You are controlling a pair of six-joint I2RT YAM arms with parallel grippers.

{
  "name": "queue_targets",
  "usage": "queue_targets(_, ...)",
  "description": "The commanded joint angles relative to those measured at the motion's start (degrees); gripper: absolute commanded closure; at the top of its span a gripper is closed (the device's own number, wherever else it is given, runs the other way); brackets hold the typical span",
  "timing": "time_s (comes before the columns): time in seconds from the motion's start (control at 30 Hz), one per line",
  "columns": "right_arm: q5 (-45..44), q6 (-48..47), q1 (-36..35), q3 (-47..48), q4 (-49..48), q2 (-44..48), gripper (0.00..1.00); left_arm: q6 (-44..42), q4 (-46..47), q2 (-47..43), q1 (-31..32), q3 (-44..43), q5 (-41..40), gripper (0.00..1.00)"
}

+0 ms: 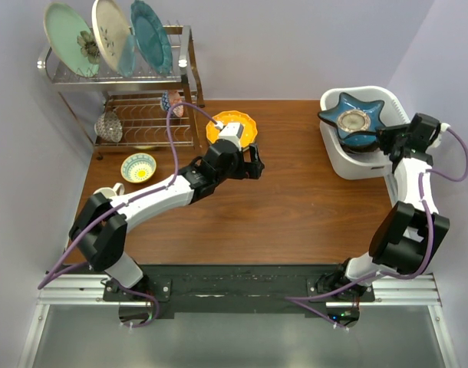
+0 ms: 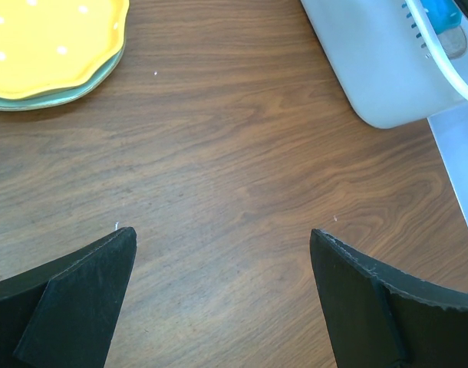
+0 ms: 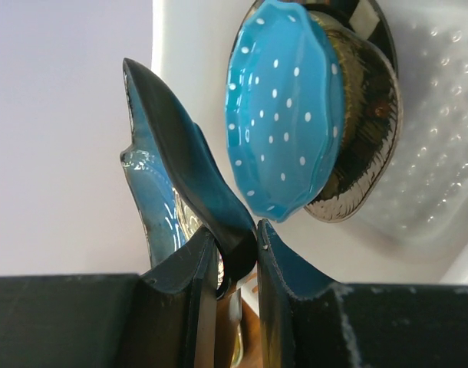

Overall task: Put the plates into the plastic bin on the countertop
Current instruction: Place the plate in the plastic bin.

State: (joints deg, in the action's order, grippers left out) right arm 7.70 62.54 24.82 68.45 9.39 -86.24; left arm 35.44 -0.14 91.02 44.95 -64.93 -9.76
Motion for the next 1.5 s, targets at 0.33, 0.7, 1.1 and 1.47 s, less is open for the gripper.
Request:
queue_targets(0.33, -4.09, 8.56, 1.37, 2.66, -11.67, -0.34, 1.0, -2.22, 2.16, 0.21, -0.56, -2.31, 2.11, 0.01)
queue_targets(0.7, -7.35, 7.86, 1.72, 3.53, -10.88, -2.35, 1.0, -2.83, 1.99, 0.3, -0.48, -2.22, 2.38, 0.01)
queue_targets(1.1, -7.62, 8.12, 2.25, 3.98, -11.23, -4.81, 1.0, -3.19, 2.07, 0.21, -0.56, -2.31, 2.38, 0.01)
queue_targets(1.47, -8.23, 6.72, 2.34, 4.24, -10.97, -6.93, 0.92, -3.54, 1.72, 0.21, -0.65, -2.31, 2.11, 0.01)
